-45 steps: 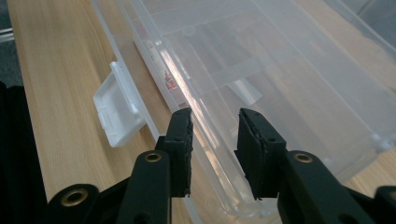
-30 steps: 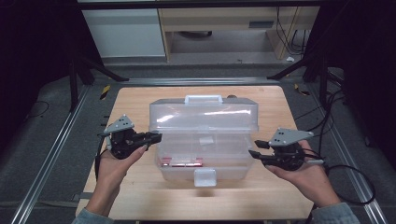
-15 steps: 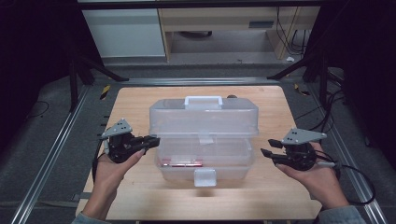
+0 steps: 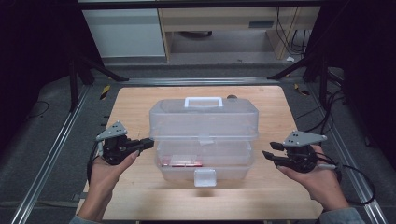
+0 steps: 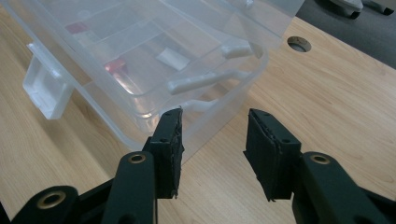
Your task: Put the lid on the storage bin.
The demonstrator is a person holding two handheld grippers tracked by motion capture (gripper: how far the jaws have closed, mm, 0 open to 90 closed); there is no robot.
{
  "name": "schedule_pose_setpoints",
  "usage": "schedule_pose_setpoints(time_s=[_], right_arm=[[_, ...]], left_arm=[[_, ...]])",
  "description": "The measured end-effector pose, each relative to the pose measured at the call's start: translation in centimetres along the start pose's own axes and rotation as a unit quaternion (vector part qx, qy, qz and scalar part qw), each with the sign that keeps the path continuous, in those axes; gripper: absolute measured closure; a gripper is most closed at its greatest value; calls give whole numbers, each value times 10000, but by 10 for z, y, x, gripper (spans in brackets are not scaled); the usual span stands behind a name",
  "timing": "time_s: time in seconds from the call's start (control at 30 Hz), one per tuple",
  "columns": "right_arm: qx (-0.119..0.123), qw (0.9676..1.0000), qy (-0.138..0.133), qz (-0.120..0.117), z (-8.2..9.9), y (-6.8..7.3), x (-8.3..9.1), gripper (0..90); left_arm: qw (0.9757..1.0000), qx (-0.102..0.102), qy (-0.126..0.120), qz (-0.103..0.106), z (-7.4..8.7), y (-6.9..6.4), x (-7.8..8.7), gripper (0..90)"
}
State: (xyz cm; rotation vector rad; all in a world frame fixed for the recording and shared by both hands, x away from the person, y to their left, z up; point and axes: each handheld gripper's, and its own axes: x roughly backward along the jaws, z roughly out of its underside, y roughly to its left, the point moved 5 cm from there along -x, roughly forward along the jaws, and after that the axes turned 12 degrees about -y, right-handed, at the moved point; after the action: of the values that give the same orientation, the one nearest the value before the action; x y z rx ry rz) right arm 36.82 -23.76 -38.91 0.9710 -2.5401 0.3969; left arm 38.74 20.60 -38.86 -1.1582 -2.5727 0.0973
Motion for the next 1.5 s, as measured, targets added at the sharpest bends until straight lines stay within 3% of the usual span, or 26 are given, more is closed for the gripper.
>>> schedule_pose_setpoints(time_s=[1.5], right_arm=[[-199, 9996, 173, -26, 22, 3, -7, 548]], left_arm=[[9993, 93, 349, 88, 42, 0, 5, 853]])
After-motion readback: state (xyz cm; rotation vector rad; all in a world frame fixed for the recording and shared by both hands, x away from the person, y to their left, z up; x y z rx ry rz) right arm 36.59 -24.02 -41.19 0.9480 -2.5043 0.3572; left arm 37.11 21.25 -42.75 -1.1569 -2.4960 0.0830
